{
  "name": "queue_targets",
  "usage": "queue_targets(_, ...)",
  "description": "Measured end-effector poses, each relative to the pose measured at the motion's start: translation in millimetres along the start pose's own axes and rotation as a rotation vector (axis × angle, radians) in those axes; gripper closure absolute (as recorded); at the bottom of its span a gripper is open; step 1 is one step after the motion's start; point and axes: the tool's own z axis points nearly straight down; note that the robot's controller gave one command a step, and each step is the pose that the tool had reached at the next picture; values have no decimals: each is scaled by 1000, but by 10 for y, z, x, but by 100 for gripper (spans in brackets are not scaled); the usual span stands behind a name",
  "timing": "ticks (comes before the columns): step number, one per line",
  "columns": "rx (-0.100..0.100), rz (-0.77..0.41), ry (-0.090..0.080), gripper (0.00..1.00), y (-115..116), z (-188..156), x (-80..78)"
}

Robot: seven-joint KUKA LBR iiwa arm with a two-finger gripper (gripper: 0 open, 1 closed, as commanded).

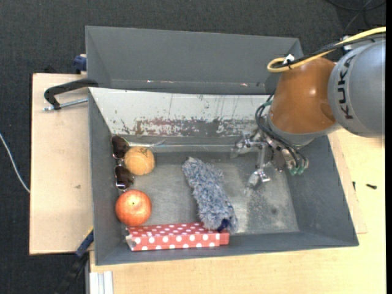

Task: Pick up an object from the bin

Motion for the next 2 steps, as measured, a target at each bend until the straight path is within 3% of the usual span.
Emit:
queue_targets(1,-12,14,18,0,248,-182,245)
queue_targets(2,-2,-266,2,100,755,497,422)
